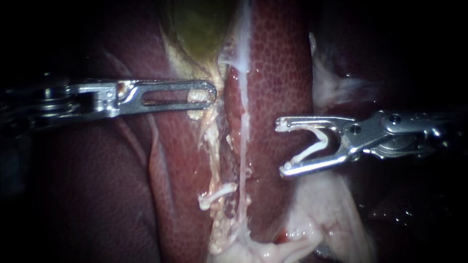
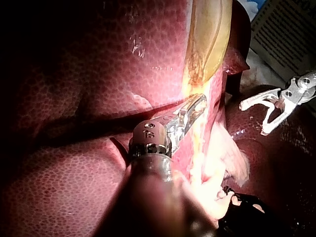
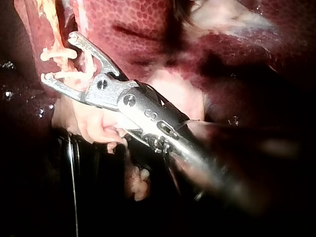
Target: Clipping second clip left tube
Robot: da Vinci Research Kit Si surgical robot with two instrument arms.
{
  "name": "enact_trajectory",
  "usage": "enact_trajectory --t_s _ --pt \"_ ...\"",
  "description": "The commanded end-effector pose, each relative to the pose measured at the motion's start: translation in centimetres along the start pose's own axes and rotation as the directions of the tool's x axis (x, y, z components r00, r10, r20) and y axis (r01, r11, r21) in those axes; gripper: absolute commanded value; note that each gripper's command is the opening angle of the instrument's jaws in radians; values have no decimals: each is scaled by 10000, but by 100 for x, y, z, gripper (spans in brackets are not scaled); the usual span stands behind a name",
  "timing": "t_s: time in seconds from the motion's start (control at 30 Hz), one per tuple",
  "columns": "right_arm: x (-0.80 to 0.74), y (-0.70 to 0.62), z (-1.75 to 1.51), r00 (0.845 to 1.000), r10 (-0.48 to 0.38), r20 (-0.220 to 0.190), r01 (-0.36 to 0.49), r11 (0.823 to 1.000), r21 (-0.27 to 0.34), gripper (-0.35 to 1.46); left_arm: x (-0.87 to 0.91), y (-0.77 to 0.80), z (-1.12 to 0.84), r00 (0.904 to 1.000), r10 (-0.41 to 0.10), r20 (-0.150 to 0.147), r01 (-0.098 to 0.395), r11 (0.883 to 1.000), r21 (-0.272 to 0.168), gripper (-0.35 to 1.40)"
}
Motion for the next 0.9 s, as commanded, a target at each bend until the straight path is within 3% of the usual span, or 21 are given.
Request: enact_trajectory --t_s 0.03,0.23,0.4,0.63,0.9 --pt "0 0 0 10000 -1 1 1 10000 0 60 0 -1 0 10000 -3 -2 3 10000 0 -35" --pt "0 0 0 10000 0 1 0 10000 -1 60 -5 -2 -8 10000 -28 -50 28 10000 39 -35" --pt "0 0 0 10000 1 -1 -1 10000 -3 60 -20 -6 -32 9999 -100 -54 99 9999 -62 -35" --pt "0 1 1 10000 1 -5 -1 10000 -7 60 -37 -9 -69 9993 -222 305 225 9997 -74 -35" --pt "1 1 2 10000 2 -16 -2 10000 -14 60 -43 -13 -87 9987 -283 435 287 9995 -87 -35"
